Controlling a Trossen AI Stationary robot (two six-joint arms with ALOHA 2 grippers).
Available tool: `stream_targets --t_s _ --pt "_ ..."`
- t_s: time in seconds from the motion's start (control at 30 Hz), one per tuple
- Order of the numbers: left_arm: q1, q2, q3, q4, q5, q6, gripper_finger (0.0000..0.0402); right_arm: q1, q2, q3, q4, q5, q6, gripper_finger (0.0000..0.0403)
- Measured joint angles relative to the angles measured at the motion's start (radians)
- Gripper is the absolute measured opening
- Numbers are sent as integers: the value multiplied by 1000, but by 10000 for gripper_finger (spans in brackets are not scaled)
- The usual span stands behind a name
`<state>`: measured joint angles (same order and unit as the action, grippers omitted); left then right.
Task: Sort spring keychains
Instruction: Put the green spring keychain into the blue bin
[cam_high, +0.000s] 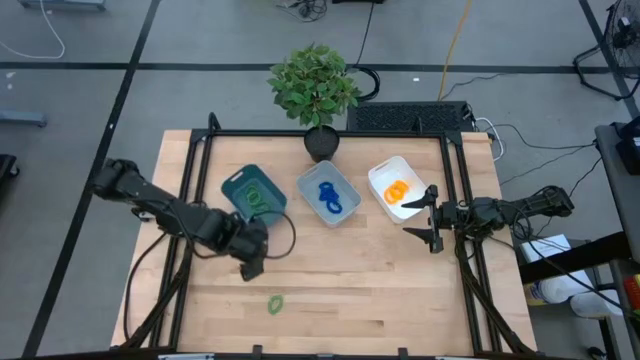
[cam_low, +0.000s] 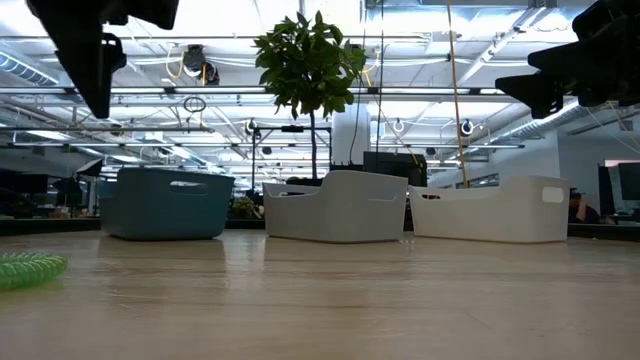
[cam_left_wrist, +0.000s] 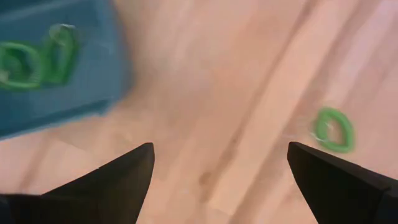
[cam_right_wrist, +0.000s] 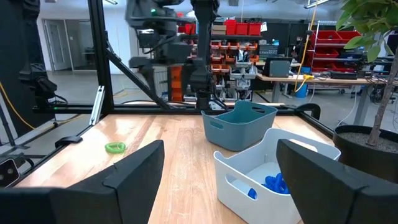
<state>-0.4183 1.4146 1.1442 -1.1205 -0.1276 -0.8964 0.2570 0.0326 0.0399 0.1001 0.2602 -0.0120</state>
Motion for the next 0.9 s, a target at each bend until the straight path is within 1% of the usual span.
stream_targets --t_s 0.37,0.47,0.6,0.73,0.9 --pt "-137 123 1 167 49 -22 376 0 0 0 0 0 0 297" --pt "-162 176 27 180 52 14 376 0 0 0 0 0 0 297" --pt "-186 248 90 183 51 93 376 0 0 0 0 0 0 297" --pt "-202 329 145 187 25 141 376 0 0 0 0 0 0 297" --pt "-214 405 166 233 25 170 376 0 0 0 0 0 0 297"
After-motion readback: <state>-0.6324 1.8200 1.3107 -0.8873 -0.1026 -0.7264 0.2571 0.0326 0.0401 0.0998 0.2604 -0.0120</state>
